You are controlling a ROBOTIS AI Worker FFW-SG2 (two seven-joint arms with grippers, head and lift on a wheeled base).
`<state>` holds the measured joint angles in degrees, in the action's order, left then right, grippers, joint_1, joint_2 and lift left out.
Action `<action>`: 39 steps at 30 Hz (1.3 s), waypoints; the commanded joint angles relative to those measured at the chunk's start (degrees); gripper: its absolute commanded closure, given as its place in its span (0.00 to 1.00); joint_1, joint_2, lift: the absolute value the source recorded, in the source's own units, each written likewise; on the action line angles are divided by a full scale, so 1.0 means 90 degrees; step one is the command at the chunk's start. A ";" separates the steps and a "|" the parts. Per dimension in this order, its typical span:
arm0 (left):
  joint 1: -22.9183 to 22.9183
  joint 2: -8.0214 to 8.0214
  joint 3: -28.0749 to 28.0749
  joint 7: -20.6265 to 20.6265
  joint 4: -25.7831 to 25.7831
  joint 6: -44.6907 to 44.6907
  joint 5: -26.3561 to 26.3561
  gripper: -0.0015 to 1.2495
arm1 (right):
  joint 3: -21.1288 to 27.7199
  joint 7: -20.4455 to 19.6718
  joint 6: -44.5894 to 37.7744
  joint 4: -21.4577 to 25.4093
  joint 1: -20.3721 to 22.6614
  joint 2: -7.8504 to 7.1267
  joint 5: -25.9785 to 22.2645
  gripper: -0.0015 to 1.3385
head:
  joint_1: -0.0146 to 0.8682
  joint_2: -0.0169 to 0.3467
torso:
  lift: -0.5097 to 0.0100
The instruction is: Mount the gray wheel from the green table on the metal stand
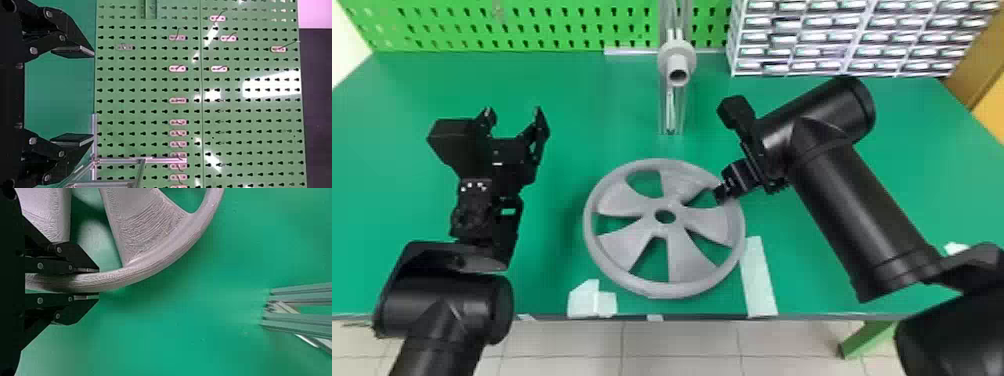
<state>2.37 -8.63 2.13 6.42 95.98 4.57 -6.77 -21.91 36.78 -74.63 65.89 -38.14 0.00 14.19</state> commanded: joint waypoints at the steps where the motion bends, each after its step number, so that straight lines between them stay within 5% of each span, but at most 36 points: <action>1: 0.0000 0.0002 -0.0002 0.0000 0.0000 0.0000 0.0000 0.39 | -0.0075 -0.0239 -0.0028 0.0560 0.0127 0.0006 0.0113 0.89 | 1.00 0.19 | 0.79; 23: 0.0068 0.0002 -0.0061 0.0107 0.0068 -0.0010 -0.0108 0.40 | 0.0413 -0.1752 0.1056 0.2679 0.1494 -0.0020 -0.0707 0.89 | 1.00 0.19 | 0.79; 39: 0.0293 0.0002 -0.0080 0.0469 0.0684 -0.0381 -0.0235 0.40 | 0.0863 -0.2495 0.2042 0.3548 0.2412 -0.0195 -0.1186 0.97 | 1.00 0.19 | 0.79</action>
<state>4.07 -8.61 1.35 10.07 99.60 2.65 -8.67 -15.33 14.94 -58.16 96.61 -18.06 -1.51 5.22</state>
